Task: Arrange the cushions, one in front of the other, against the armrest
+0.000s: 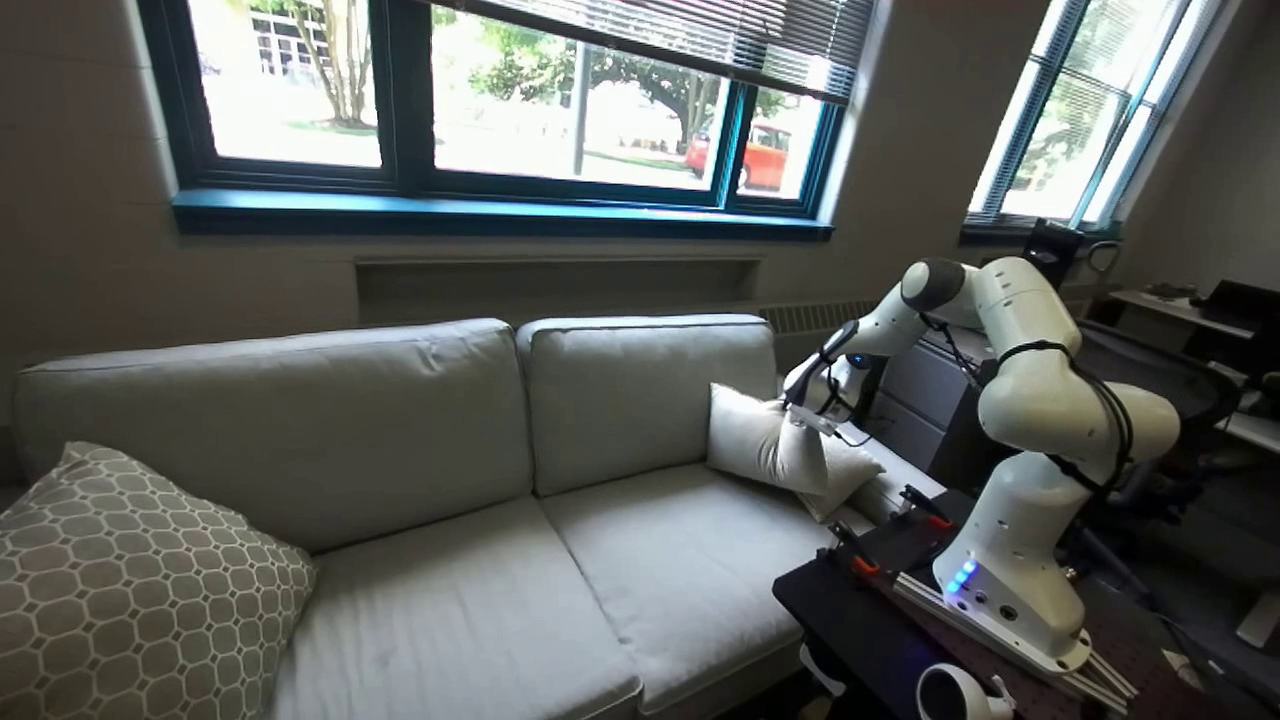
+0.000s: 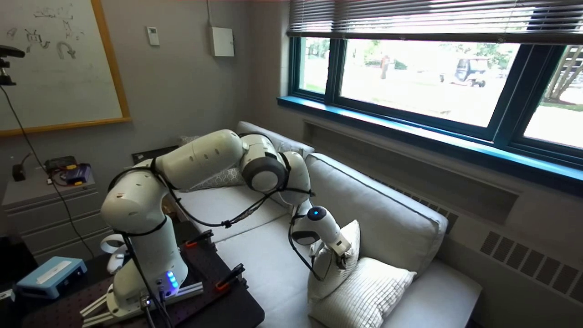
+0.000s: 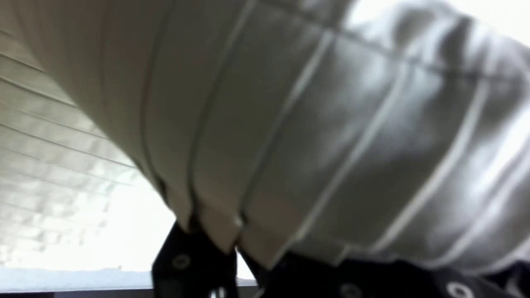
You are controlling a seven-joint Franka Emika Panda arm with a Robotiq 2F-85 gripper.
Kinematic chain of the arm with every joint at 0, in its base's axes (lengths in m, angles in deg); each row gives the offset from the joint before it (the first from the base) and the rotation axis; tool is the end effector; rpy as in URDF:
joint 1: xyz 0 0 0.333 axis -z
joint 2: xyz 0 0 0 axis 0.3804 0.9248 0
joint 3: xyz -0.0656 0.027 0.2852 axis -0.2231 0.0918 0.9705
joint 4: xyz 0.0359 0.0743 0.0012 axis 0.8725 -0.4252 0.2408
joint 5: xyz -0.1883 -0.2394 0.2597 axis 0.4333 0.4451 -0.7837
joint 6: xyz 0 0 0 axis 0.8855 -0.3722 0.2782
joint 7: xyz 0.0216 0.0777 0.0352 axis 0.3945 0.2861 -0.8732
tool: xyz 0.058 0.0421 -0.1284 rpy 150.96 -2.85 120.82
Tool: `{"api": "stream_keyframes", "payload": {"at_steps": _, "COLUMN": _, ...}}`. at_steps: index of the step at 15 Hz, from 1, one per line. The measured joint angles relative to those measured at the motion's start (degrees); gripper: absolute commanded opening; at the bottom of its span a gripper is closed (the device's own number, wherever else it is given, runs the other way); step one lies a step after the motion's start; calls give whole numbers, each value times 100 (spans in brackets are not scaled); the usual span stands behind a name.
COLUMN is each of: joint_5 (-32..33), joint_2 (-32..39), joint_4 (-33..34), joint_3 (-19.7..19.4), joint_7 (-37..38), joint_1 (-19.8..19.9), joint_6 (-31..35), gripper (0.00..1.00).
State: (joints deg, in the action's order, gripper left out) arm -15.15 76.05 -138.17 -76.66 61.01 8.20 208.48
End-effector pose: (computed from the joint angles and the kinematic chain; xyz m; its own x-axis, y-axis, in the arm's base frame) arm 0.5715 -0.2624 -0.0353 0.3899 -0.8173 0.4243 -0.7796 -0.5382 -0.3203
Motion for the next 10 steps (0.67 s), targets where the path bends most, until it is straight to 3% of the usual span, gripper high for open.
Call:
{"api": "stream_keyframes", "payload": {"at_steps": 4, "joint_5": -1547, "joint_2": -308, "joint_4": -1126, "joint_3": -1211, "joint_7": -41, "joint_1": -1933, "joint_6": 0, "gripper": 8}}
{"api": "stream_keyframes", "payload": {"at_steps": 10, "joint_5": -3689, "joint_2": -136, "joint_4": -2404, "joint_3": -2526, "joint_7": -121, "joint_1": -4817, "joint_6": -32, "gripper": 9}}
